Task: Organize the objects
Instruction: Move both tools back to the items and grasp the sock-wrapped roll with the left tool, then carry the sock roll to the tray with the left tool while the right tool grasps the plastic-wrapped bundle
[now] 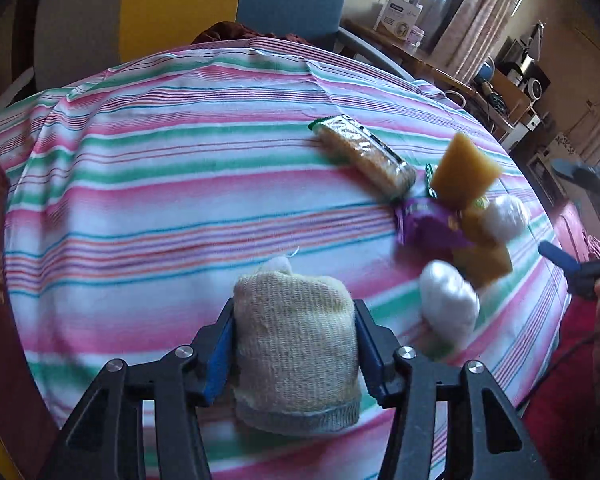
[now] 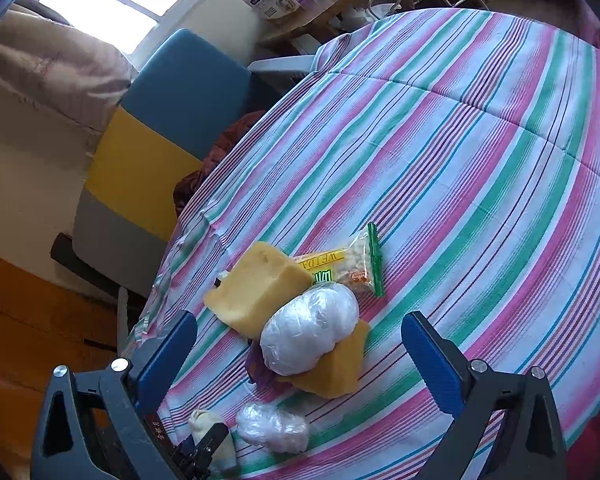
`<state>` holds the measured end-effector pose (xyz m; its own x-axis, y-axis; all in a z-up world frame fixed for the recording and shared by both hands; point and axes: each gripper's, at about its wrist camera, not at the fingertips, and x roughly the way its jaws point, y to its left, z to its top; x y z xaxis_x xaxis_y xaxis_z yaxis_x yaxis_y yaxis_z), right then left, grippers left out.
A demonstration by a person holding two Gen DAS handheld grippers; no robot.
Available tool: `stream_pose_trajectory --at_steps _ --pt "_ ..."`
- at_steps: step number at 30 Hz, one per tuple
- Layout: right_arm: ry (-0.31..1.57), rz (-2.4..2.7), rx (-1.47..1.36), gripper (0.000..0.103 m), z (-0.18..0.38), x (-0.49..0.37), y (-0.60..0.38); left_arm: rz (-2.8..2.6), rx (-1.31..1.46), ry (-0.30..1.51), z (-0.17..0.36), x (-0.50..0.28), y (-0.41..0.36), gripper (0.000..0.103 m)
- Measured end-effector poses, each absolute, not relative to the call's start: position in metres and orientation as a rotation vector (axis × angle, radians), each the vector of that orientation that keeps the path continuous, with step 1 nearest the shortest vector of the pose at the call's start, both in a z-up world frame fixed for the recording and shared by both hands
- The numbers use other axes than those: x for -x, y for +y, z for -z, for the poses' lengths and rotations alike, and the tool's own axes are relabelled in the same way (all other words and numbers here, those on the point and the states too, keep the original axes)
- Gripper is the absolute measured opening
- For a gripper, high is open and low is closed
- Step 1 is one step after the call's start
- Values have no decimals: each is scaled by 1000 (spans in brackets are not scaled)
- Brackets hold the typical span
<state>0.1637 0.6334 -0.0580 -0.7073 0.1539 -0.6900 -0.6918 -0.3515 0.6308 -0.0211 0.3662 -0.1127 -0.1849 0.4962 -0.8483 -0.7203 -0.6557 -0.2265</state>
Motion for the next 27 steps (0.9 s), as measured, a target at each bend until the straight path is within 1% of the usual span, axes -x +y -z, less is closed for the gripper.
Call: stream_pose_trajectory --at_steps 3,10,20,22,23,24,25,27 --pt "1316 -2086 771 103 61 -158 632 -1937 1220 300 113 14 361 54" --pt "1203 -2074 856 103 68 -146 628 -1929 1218 264 114 15 353 54" --pt "1183 -2038 891 89 79 -139 634 -1937 1202 256 116 11 353 54" --pt "1196 -2038 900 82 82 -136 635 -1940 1197 262 116 11 352 54" --pt "1189 -2043 915 66 83 -134 635 -1941 1193 263 116 10 352 54" --pt "1170 -2063 941 53 84 -129 633 -1942 1191 263 116 10 352 54" --pt "1143 -2089 964 52 82 -125 630 -1942 1188 261 116 10 352 54" --pt "1029 -2120 970 48 73 -121 621 -1940 1185 258 116 10 351 54"
